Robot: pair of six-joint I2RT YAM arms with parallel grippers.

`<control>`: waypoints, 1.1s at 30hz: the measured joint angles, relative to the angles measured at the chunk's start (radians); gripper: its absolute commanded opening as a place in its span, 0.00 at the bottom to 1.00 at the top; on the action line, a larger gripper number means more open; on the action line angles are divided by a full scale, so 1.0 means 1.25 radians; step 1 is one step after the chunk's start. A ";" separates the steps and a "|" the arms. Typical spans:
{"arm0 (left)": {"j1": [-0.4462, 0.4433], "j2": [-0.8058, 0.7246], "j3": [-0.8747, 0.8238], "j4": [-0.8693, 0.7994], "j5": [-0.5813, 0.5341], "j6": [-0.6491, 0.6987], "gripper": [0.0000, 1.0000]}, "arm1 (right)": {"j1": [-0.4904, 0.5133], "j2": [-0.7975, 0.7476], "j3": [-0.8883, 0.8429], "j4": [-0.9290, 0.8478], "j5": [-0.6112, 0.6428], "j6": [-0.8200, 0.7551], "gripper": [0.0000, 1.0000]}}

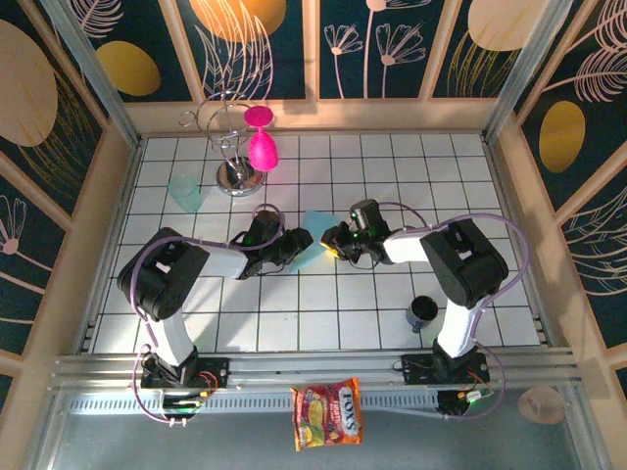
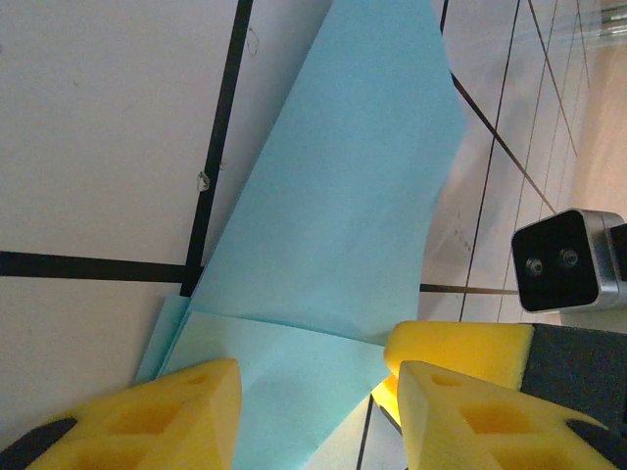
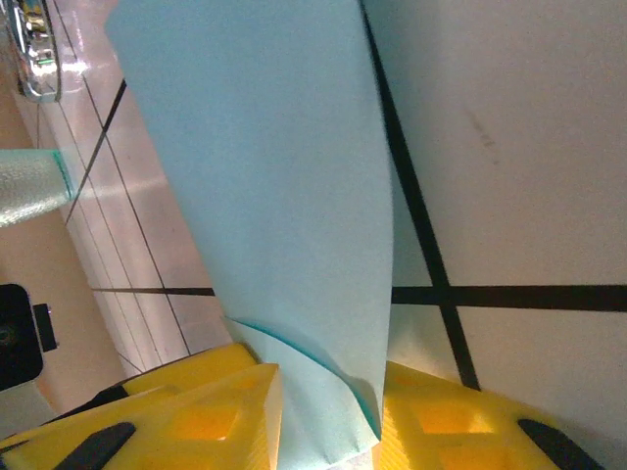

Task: Fold a paper plane with a square sheet of paper (pick it up from the middle)
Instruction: Fold the wing for the fifth time at the center of the table.

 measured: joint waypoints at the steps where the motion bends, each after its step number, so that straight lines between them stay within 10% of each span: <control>1: 0.000 0.000 0.000 0.000 0.000 0.000 0.47 | 0.000 0.000 -0.001 0.007 -0.001 0.000 0.27; 19: 0.000 -0.037 0.000 -0.040 -0.004 0.021 0.52 | -0.001 -0.022 -0.038 0.052 0.011 0.000 0.00; 33: -0.073 -0.205 -0.025 -0.048 -0.145 0.343 0.71 | -0.049 -0.187 -0.102 0.046 0.052 0.028 0.00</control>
